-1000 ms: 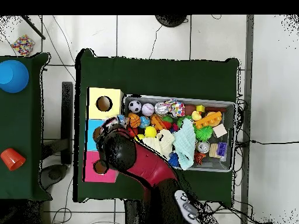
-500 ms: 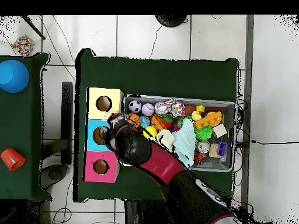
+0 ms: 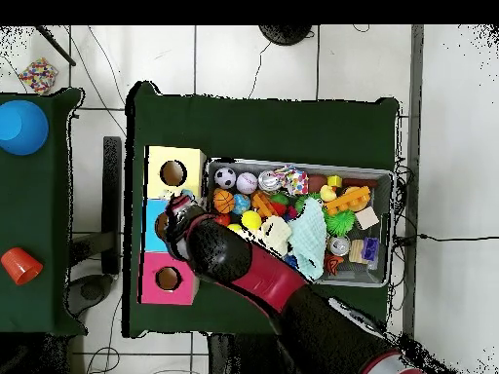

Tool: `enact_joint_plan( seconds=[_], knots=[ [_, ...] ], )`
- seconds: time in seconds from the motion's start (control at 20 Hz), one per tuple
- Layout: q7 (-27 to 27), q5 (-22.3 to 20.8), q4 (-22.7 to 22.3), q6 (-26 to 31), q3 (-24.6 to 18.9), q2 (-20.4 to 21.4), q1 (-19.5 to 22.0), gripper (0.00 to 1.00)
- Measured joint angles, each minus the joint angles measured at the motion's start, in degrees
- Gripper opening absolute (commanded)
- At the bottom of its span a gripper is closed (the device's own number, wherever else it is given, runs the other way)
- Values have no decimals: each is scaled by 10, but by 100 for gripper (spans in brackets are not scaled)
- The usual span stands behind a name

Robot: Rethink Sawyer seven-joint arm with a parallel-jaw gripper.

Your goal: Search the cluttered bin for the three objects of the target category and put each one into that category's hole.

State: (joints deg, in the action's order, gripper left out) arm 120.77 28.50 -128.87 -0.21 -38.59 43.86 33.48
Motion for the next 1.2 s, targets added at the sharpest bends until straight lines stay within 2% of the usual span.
enact_joint_plan(
  seconds=[0.3, 0.55, 0.9, 1.2],
  knots=[
    [30, 0, -35, 0, -68, 15, 20, 0],
    [75, 0, -63, 0, -133, 28, 40, 0],
    [94, -7, -77, 0, -175, 23, 62, 0],
    [94, -26, -82, 0, -197, -7, 86, 0]
  ],
)
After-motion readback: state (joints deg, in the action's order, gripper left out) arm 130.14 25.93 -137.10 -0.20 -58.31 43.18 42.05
